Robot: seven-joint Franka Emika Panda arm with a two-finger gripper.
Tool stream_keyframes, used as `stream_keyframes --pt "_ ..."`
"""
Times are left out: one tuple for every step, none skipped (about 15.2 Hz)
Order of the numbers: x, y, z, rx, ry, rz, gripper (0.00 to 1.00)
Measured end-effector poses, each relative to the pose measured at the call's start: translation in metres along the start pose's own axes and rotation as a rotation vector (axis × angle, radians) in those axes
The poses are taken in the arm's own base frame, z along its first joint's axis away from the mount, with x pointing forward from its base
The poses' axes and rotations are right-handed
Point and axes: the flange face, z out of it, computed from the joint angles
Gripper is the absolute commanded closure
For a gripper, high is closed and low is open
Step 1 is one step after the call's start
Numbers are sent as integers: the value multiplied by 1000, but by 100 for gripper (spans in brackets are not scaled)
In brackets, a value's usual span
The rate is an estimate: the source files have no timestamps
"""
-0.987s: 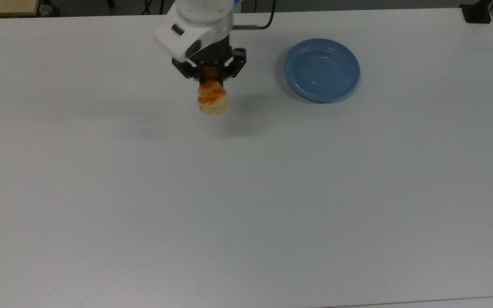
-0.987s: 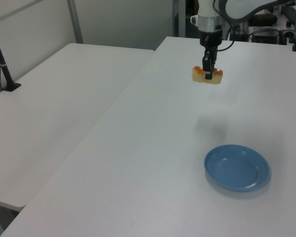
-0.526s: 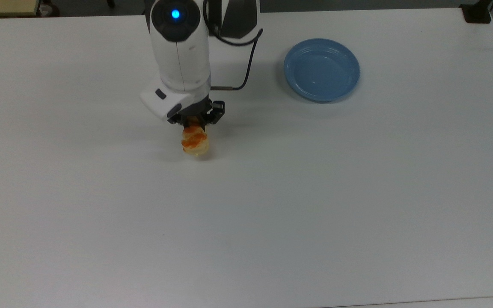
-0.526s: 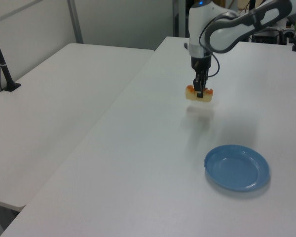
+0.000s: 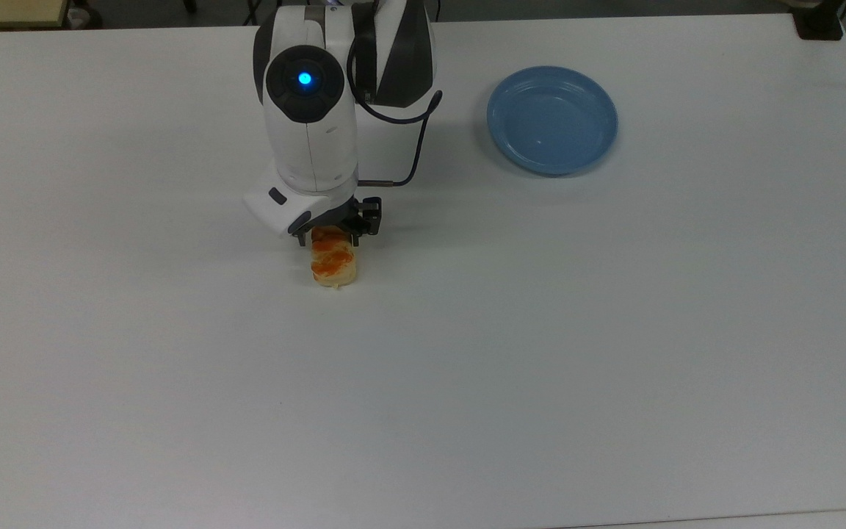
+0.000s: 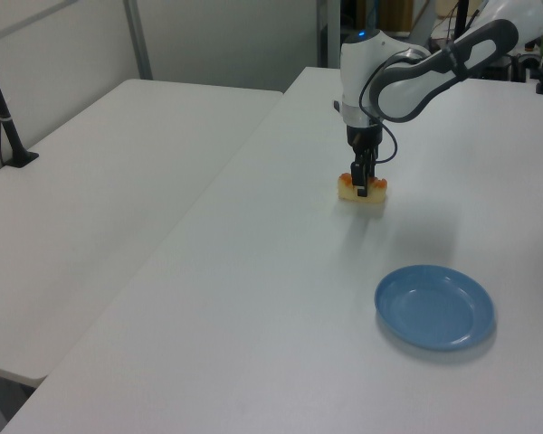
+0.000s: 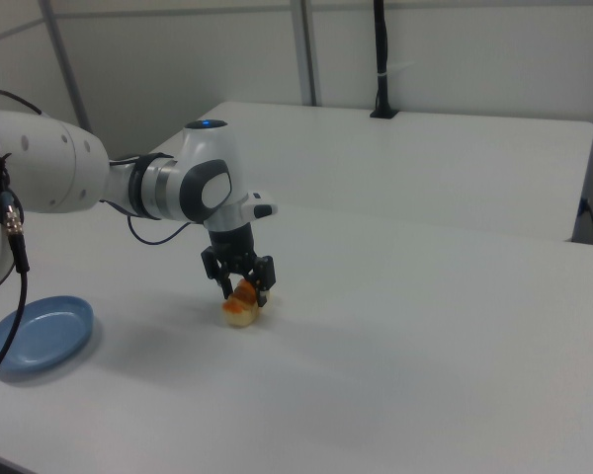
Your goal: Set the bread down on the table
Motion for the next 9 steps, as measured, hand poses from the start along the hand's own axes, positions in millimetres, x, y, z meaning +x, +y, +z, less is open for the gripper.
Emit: stream_keyframes --pt "1 3 -4 -1 6 5 0" --pt "1 6 -9 -2 16 11 0" --pt "2 11 -17 -4 29 19 0" --pt "1 15 -28 -7 38 28 0" --pt "-1 19 -43 -11 39 36 0" --pt "-6 23 -62 -17 27 45 0" --pt "-12 26 -86 -23 10 56 0" --pt "-19 30 -113 -30 -5 69 0" --pt "-28 35 -142 -35 -14 82 0"
